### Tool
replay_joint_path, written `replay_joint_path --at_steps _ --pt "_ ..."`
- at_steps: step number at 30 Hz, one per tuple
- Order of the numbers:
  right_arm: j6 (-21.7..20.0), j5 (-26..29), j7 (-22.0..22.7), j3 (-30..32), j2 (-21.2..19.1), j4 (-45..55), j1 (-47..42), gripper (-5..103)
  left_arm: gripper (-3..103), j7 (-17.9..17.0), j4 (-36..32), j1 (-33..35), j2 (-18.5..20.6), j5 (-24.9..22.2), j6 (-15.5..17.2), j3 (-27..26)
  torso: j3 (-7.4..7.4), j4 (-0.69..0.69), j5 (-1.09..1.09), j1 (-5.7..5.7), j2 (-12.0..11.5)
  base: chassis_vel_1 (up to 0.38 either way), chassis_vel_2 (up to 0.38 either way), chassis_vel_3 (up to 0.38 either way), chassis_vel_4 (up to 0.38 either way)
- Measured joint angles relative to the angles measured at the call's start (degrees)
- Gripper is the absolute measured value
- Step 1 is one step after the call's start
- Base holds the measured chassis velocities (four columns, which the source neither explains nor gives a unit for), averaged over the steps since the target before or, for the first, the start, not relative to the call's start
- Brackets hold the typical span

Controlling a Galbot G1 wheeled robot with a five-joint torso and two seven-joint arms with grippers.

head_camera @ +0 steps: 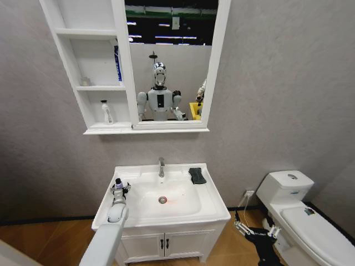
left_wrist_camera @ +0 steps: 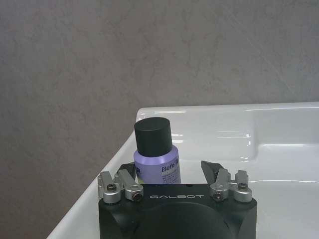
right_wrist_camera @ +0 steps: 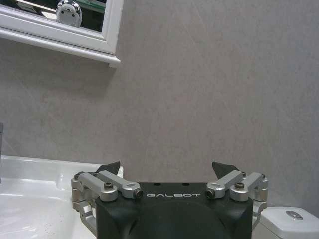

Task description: Move facial cleanser and shampoo from washbasin to cabinet, then wipe washbasin with towel.

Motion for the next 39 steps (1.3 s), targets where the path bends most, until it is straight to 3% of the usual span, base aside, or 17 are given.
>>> replay_joint_path --at_steps 3,5,9,13,16,17,19,22,23,25,27,29,30,32,34,37,39 --pt "0.00 0.00 0.02 -0.03 -0.01 0.05 0.07 100 64 0.00 0.02 0.13 0.02 0.00 0.00 -0.05 0.00 0.00 0.00 0.00 0.00 0.000 0.000 0.000 0.000" --pt "-0.03 -0.01 0.03 -0.08 -0.02 0.05 0.14 100 64 0.03 0.02 0.19 0.14 -0.06 0.00 -0.06 0.00 -0.01 0.00 0.00 0.00 0.000 0.000 0.000 0.000" --pt "-0.66 -0.22 0.05 -0.28 -0.08 0.09 0.90 100 43 0.38 -0.36 0.41 0.96 -0.47 0.04 -0.19 0.00 -0.01 -0.01 0.00 0.00 0.000 0.000 0.000 0.000" --pt "-1.25 -0.24 0.05 -0.31 -0.15 0.46 1.29 100 43 0.44 -3.75 1.63 2.01 -0.98 0.80 -0.24 0.01 0.00 -0.02 0.00 0.00 0.000 0.000 0.000 0.000" --pt "-2.15 -0.27 0.06 -0.28 -0.18 0.53 2.25 100 43 -0.90 -15.94 5.61 6.26 -4.78 3.85 0.07 0.00 -0.01 0.02 0.00 0.00 0.000 0.000 0.000 0.000" --pt "-2.15 -0.27 0.06 -0.28 -0.18 0.53 2.25 100 43 -0.90 -15.94 5.61 6.26 -4.78 3.85 0.07 0.00 -0.01 0.02 0.00 0.00 0.000 0.000 0.000 0.000" --pt "-2.62 -0.36 0.05 -0.48 -0.20 0.46 2.77 100 43 -1.90 -23.40 8.08 9.99 -7.36 6.19 0.18 0.00 0.01 -0.05 0.00 0.00 0.000 0.000 0.000 0.000" --pt "-2.67 -0.99 0.05 -1.24 -0.16 0.03 2.95 100 43 -5.34 -38.69 11.24 17.14 -15.11 11.85 0.13 0.00 0.01 0.00 -0.01 0.00 0.000 0.000 0.000 0.000" --pt "-2.67 -0.99 0.05 -1.24 -0.16 0.03 2.95 100 43 -5.34 -38.69 11.24 17.14 -15.11 11.85 0.13 0.00 0.01 0.00 -0.01 0.00 0.000 0.000 0.000 0.000" --pt "-2.54 -1.13 0.04 -1.61 -0.16 -0.42 3.03 100 43 -9.48 -47.54 11.09 21.91 -22.94 17.05 0.04 -0.01 0.01 -0.01 -0.01 0.00 0.000 0.000 0.000 0.000" --pt "-2.44 -1.17 0.05 -1.87 -0.18 -0.88 3.45 100 43 -16.10 -55.31 7.66 26.80 -33.04 23.42 0.19 -0.01 0.01 0.00 -0.02 0.00 0.000 0.000 0.000 0.000" --pt "-2.44 -1.19 0.04 -1.96 -0.18 -0.94 3.60 100 43 -17.79 -56.96 6.11 28.03 -36.05 24.85 0.41 -0.01 0.01 0.00 -0.02 0.00 0.000 0.000 0.000 0.000" --pt "-2.46 -1.27 0.02 -2.05 -0.17 -0.97 3.93 100 43 -22.16 -59.55 1.06 30.93 -43.91 27.93 1.44 -0.01 0.00 0.01 -0.02 0.01 0.000 0.000 0.000 0.000" --pt "-2.57 -1.29 -0.08 -2.08 -0.29 -0.91 4.06 100 43 -25.05 -59.21 -5.12 33.63 -50.30 29.44 3.00 -0.01 -0.02 0.00 -0.01 0.00 0.000 0.000 0.000 0.000" --pt "-2.65 -1.29 -0.17 -2.06 -0.45 -0.79 4.14 100 43 -25.60 -57.40 -9.68 35.21 -53.02 30.29 4.00 0.00 -0.01 -0.02 -0.01 0.00 0.000 0.000 0.000 0.000" --pt "-2.72 -1.27 -0.32 -1.91 -0.64 -0.66 4.23 100 43 -25.38 -52.61 -18.01 37.40 -57.34 31.17 5.97 0.00 0.00 0.00 0.00 0.00 0.000 0.000 0.000 0.000" --pt "-2.76 -1.27 -0.43 -1.88 -0.63 -0.66 4.37 100 43 -22.74 -46.89 -25.42 38.43 -58.37 31.26 8.99 0.00 0.00 -0.01 0.00 0.00 0.000 0.000 0.000 0.000"
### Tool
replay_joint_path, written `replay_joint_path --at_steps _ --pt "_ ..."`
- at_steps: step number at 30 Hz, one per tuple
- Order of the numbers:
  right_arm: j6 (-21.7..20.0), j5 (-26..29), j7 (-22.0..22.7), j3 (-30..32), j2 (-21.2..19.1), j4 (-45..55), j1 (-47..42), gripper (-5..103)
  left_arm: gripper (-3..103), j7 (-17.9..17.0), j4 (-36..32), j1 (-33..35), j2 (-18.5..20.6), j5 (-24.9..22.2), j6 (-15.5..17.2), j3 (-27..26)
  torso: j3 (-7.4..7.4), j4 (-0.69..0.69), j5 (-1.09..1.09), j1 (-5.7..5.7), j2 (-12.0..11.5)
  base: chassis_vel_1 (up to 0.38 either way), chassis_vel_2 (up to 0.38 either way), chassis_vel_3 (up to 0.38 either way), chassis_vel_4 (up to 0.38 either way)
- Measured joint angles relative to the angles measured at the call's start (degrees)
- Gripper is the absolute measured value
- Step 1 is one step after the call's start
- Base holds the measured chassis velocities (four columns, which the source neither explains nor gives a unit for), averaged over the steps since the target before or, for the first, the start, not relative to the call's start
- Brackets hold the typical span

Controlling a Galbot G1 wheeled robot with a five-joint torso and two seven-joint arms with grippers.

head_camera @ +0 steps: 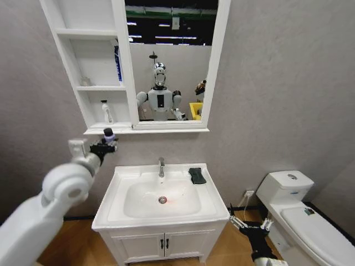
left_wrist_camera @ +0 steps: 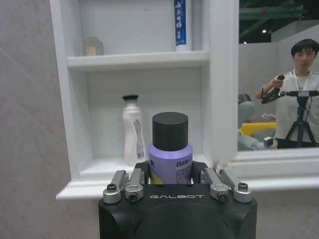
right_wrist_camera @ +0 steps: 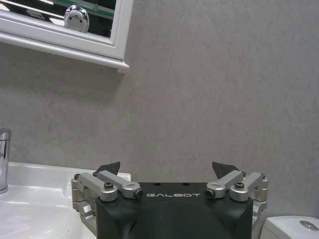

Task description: Move facial cleanser and shampoo from washbasin to cabinet, then wipe washbasin with towel.

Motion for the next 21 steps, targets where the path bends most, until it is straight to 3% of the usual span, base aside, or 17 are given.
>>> replay_joint_path --at_steps 1,4,9,13,17,21 --pt "0.00 0.00 0.00 0.00 0.00 0.00 0.00 100 43 0.00 0.00 0.00 0.00 0.00 0.00 0.00 0.00 0.00 0.00 0.00 0.00 0.000 0.000 0.000 0.000" --pt "-0.15 -0.03 -0.14 -0.16 0.09 0.00 0.06 100 43 4.39 8.83 -10.00 -0.16 -0.93 -0.38 5.66 0.01 0.01 -0.01 0.00 0.00 0.000 0.000 0.000 0.000" --pt "-0.44 -0.09 -0.15 -0.16 0.06 0.01 0.33 100 43 4.71 16.24 -18.89 -3.14 -3.35 -0.59 12.04 0.01 -0.01 0.01 0.00 0.00 0.000 0.000 0.000 0.000" --pt "-0.48 -0.02 -0.13 0.19 0.23 0.21 0.03 100 43 4.62 20.31 -21.50 -5.69 -3.11 -0.67 14.31 0.01 0.00 0.01 0.01 0.00 0.000 0.000 0.000 0.000" --pt "0.13 0.22 -0.04 1.07 0.25 0.08 -0.74 100 43 7.59 26.90 -24.80 -8.85 0.07 -0.21 17.23 0.01 -0.01 0.01 0.00 0.00 0.000 0.000 0.000 0.000" --pt "0.87 0.50 0.09 1.27 0.51 -0.18 -1.60 100 43 12.86 33.54 -28.63 -10.93 4.60 -0.20 19.78 0.01 0.00 0.01 0.01 0.00 0.000 0.000 0.000 0.000"
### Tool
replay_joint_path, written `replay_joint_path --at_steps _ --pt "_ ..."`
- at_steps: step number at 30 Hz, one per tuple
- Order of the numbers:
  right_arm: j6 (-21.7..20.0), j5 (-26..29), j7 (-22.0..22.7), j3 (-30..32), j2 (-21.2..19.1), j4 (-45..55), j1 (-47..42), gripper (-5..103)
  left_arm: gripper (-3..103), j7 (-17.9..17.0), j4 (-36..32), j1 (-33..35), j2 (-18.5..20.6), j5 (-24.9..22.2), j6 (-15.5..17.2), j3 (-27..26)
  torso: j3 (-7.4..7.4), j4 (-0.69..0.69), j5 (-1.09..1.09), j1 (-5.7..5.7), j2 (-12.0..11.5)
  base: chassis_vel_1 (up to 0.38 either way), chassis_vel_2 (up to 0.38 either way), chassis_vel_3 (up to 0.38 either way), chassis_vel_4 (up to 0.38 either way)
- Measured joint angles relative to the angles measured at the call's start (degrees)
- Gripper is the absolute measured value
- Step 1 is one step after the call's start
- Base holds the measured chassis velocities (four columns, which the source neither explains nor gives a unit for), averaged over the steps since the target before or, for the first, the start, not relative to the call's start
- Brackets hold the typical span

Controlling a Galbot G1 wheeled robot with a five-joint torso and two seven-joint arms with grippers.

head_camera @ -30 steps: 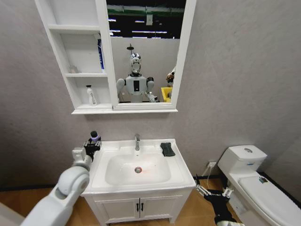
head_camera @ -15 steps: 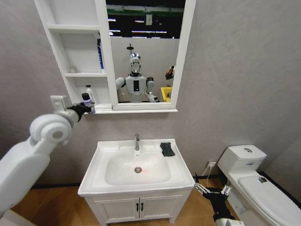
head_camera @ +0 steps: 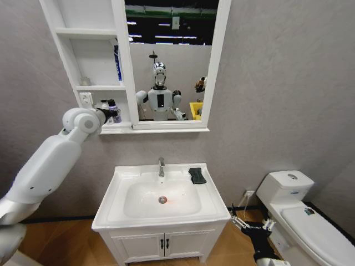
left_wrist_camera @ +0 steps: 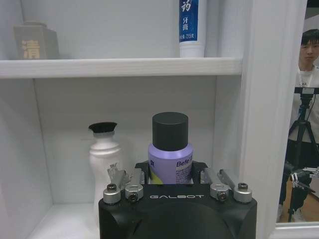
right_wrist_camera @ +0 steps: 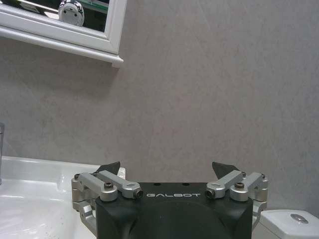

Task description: Move facial cleanser and shampoo from washbasin to cabinet, then wipe washbasin with towel.

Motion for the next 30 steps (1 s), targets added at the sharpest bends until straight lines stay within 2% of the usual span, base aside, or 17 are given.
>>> replay_joint_path --at_steps 2,5,14,21,28,29,30 --pt "0.59 -0.02 0.23 0.01 0.06 -0.50 -0.18 100 43 2.48 3.68 -2.43 -1.15 1.50 0.33 1.36 0.00 0.00 0.01 0.00 0.00 0.000 0.000 0.000 0.000" --pt "1.01 -0.03 0.64 -0.14 0.04 -0.91 -0.39 100 43 3.64 6.95 -4.16 -2.22 2.61 0.55 2.57 0.00 0.00 0.01 0.00 0.00 0.000 0.000 0.000 0.000" --pt "2.06 0.24 1.04 -0.01 0.01 -1.35 -1.10 100 43 4.28 10.79 -4.85 -3.68 2.88 1.44 4.21 -0.01 0.01 0.00 0.00 0.00 0.000 0.000 0.000 0.000" --pt "4.76 0.63 1.61 0.14 0.02 -2.41 -2.85 100 43 5.69 15.72 -5.36 -5.60 5.13 -0.26 4.81 -0.01 -0.01 0.00 -0.01 0.00 0.000 0.000 0.000 0.000" --pt "5.40 0.50 1.79 -0.14 0.20 -2.79 -3.27 100 43 6.25 17.19 -5.39 -6.16 6.81 -0.91 4.43 -0.01 0.00 0.00 -0.01 0.00 0.000 0.000 0.000 0.000" --pt "5.40 0.49 1.81 -0.13 0.21 -2.79 -3.24 100 49 6.37 17.16 -5.29 -6.12 6.93 -0.91 4.29 -0.01 -0.01 0.01 -0.01 0.00 0.000 0.000 0.000 0.000" --pt "5.40 0.50 1.83 -0.05 0.17 -2.79 -3.14 100 49 6.43 17.00 -5.08 -6.00 7.03 -0.91 4.28 -0.01 0.00 0.01 -0.01 0.00 0.000 0.000 0.000 0.000"
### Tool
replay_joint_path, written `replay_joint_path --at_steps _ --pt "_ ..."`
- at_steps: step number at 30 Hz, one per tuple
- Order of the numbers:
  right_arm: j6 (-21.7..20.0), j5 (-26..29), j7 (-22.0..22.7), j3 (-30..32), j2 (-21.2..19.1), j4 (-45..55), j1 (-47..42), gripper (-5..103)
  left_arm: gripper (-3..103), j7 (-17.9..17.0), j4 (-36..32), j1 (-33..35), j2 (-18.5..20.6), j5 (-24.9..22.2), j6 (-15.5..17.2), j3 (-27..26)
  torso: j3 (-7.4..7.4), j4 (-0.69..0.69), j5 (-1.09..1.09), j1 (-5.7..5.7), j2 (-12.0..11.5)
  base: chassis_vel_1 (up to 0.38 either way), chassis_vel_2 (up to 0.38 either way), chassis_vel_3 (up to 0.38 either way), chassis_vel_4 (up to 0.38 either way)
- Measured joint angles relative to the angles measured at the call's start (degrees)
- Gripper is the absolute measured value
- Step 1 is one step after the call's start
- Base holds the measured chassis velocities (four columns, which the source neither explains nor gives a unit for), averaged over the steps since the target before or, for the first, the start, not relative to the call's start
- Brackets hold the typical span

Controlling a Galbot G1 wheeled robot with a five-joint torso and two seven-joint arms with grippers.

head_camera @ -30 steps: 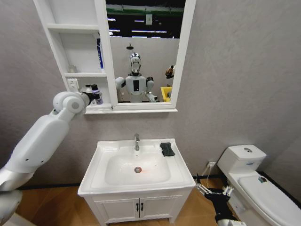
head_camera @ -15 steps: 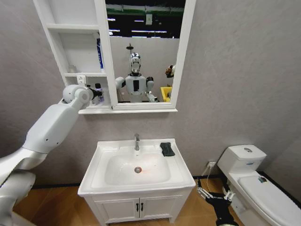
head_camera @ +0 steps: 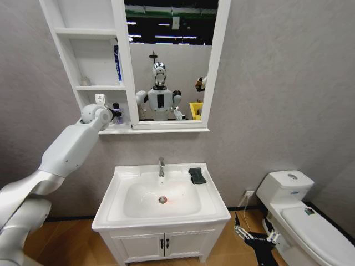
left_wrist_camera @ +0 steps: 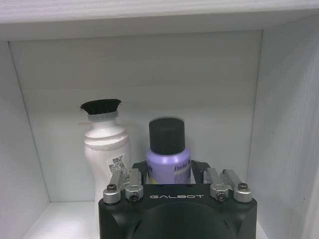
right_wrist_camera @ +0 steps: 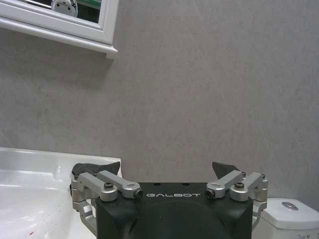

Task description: Move facial cleanser and shampoo from washbasin to cabinet, then wipe washbasin with towel.

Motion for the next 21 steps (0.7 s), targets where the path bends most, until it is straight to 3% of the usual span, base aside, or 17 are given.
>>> replay_joint_path --at_steps 2,5,8,10,13,21 --pt "0.00 0.01 0.01 0.08 -0.05 0.00 0.07 100 56 0.02 -0.13 0.15 0.09 0.05 0.00 0.00 0.00 0.01 -0.01 0.00 0.00 0.000 0.000 0.000 0.000" --pt "-0.06 0.03 0.01 0.16 -0.13 0.01 0.16 100 73 0.01 -0.36 0.27 0.07 0.08 -0.03 -0.28 0.00 0.00 -0.01 0.00 0.00 0.000 0.000 0.000 0.000" --pt "-0.08 0.03 0.02 0.15 -0.09 0.01 0.17 100 77 0.01 -0.55 0.33 -0.02 0.08 -0.19 -0.56 0.00 0.00 -0.01 0.00 0.00 0.000 0.000 0.000 0.000" --pt "-0.09 0.03 0.02 0.14 -0.04 0.02 0.17 100 89 -0.08 -1.06 0.63 -0.03 0.08 -0.37 -0.93 0.00 0.00 0.00 0.00 0.00 0.000 0.000 0.000 0.000" --pt "-0.09 0.05 0.11 0.22 -0.10 0.03 0.15 100 98 -0.36 -2.45 1.63 0.41 0.19 -0.52 -1.62 0.00 0.00 -0.01 0.00 0.00 0.000 0.000 0.000 0.000" --pt "-0.07 -0.08 0.13 0.15 -0.17 0.06 0.11 100 100 -1.81 -8.39 5.67 3.17 1.43 -2.00 -3.95 0.00 0.01 -0.01 0.00 0.00 0.000 0.000 0.000 0.000"
